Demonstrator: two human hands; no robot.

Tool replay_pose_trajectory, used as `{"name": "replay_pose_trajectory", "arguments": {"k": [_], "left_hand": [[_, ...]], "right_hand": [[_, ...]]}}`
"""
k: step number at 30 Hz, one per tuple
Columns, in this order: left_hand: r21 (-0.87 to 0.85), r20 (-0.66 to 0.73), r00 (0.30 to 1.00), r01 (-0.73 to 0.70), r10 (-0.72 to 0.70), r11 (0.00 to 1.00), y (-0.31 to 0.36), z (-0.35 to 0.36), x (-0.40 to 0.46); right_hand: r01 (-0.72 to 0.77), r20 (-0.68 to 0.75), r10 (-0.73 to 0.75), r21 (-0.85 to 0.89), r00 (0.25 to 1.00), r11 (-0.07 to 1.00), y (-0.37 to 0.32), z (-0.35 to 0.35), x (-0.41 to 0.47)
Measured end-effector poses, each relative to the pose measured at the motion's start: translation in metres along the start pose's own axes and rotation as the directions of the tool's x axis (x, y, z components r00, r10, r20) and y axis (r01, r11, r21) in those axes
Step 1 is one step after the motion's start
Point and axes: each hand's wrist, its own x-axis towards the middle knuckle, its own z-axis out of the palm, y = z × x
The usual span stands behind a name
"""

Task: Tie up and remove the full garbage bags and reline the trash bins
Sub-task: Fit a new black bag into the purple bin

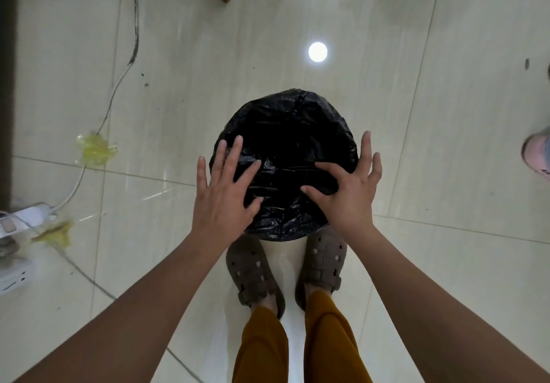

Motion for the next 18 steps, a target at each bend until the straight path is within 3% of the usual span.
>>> {"name": "replay_pose_trajectory", "arguments": {"k": [6,11,18], "left_hand": [[0.131,0.054,0.990,0.121,-0.129,0.984,-0.010,0.005,0.001],[-0.021,0.034,0.995,0.098,-0.097,0.995,-0.008,0.006,-0.003],[-0.124,0.082,0.990,0.125,-0.115,0.984,-0.006,-0.010,-0.008]], "right_hand": [[-0.116,-0.039,0.113,-0.082,0.993,0.990,0.013,0.005,0.002],[-0.055,-0.034,0.059,0.105,0.998,0.993,0.014,0.004,-0.004],[-0.085,0.047,0.079,0.151,0.996,0.985,0.005,-0.009,-0.011]]}}
